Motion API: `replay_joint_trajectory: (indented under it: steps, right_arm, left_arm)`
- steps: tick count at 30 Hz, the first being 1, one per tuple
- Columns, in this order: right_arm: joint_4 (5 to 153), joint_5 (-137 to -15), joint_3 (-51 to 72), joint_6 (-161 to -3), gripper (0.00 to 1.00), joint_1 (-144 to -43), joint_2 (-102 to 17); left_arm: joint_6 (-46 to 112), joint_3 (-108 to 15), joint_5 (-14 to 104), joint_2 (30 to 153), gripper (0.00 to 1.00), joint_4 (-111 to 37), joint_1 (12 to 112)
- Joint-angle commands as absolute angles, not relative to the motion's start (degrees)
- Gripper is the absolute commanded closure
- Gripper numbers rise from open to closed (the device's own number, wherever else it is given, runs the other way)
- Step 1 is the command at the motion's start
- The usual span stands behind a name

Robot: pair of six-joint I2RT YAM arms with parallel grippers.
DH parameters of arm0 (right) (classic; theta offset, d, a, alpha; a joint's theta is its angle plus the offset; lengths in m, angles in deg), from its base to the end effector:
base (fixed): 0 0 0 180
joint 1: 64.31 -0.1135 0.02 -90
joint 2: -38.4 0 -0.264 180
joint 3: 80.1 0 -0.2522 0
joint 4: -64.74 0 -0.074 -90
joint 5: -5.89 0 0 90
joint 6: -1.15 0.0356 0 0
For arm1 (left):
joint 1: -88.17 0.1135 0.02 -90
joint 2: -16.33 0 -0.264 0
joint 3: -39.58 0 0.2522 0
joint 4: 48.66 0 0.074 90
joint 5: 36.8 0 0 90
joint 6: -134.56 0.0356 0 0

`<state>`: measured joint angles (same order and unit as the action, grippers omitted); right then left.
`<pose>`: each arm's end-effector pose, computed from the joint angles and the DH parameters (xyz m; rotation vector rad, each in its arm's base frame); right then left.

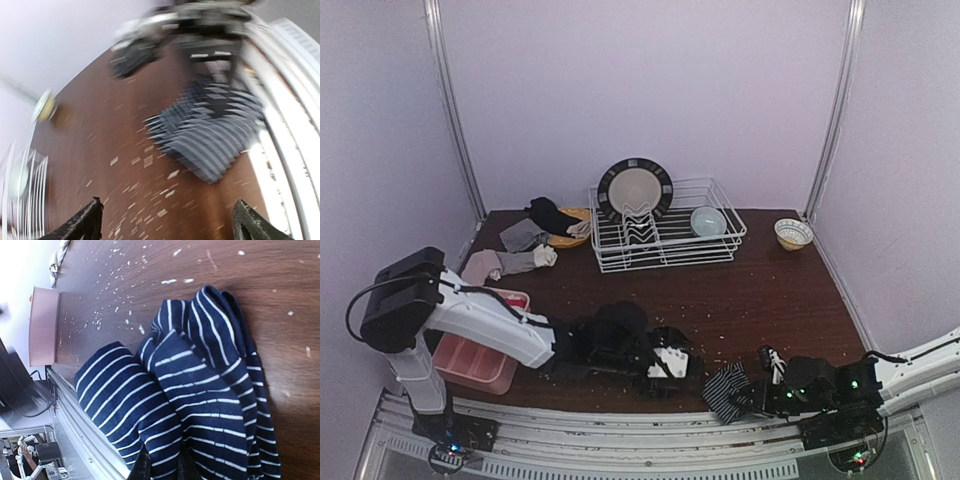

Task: Roll the underwear
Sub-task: Roll the underwear at the center of the board.

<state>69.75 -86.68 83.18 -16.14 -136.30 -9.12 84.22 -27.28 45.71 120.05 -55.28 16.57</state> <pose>0.0470 0.1395 0.1150 0.0452 2.5467 1.2244 0.1152 -0.3609 0.1636 1.8012 1.1350 -0.4702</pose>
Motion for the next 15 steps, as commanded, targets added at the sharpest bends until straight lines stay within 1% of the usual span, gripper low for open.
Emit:
replay_joint_trajectory:
  steps: [1, 3, 7, 15]
  right_arm:
    - [83.74, -85.96, 86.14, -15.30, 1.00, -135.39, -7.13]
    - [84.55, -85.88, 86.19, -15.67, 1.00, -135.15, -6.18]
    - [84.68, -85.24, 86.06, -16.78, 1.00, -134.72, -6.12]
    - [80.53, -83.84, 85.38, -18.48, 1.00, -134.54, -11.29]
  left_arm:
    - [97.13, -29.39, 40.80, 124.76, 0.16, -55.39, 11.87]
    - [98.28, -30.45, 39.86, 126.01, 0.19, -55.15, 11.11]
    - [100.45, -34.05, 40.51, 128.47, 0.22, -53.40, 10.32]
    - [102.23, -40.37, 42.43, 132.93, 0.25, -49.89, 10.30]
